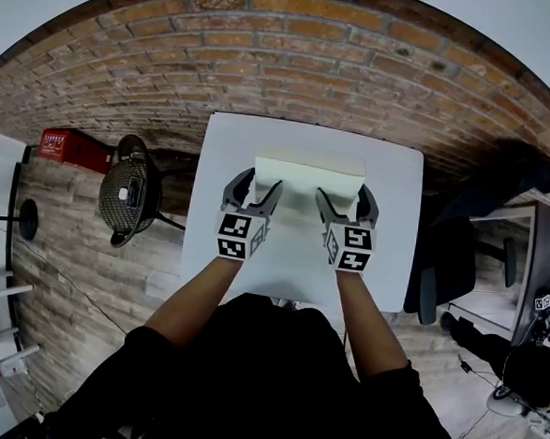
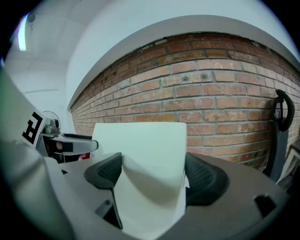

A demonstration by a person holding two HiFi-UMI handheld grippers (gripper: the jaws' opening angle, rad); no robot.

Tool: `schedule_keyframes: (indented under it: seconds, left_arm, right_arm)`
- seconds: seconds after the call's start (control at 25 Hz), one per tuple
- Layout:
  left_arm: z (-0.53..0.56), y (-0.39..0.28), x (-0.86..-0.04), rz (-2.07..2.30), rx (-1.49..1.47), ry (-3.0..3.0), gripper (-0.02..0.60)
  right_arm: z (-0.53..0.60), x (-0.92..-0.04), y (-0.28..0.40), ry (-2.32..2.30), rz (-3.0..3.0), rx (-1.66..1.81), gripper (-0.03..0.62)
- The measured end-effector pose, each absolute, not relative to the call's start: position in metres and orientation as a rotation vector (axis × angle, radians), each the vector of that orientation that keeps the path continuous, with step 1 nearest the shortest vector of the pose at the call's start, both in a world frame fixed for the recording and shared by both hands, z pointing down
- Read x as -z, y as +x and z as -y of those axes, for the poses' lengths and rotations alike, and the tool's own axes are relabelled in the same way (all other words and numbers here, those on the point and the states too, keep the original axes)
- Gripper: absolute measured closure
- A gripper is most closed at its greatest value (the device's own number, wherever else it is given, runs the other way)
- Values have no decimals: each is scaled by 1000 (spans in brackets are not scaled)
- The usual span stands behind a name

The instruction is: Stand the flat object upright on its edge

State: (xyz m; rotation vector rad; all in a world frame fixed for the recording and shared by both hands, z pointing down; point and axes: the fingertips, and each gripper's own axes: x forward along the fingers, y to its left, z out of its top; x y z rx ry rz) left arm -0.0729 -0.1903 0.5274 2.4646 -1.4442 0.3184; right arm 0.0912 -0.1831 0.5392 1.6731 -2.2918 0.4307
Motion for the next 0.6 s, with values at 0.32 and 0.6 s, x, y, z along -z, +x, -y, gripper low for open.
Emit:
schedule_keyframes:
  seconds: [0.32,0.6]
  left_arm:
    - [189,-79,-517,1485,-292,2495,311]
    - [180,-77,-514,1497,-270,2527,311]
  right_arm:
    - [182,-525,85,1684,2326,-336,175]
    - [177,-517,86,1680,2390,-263,174]
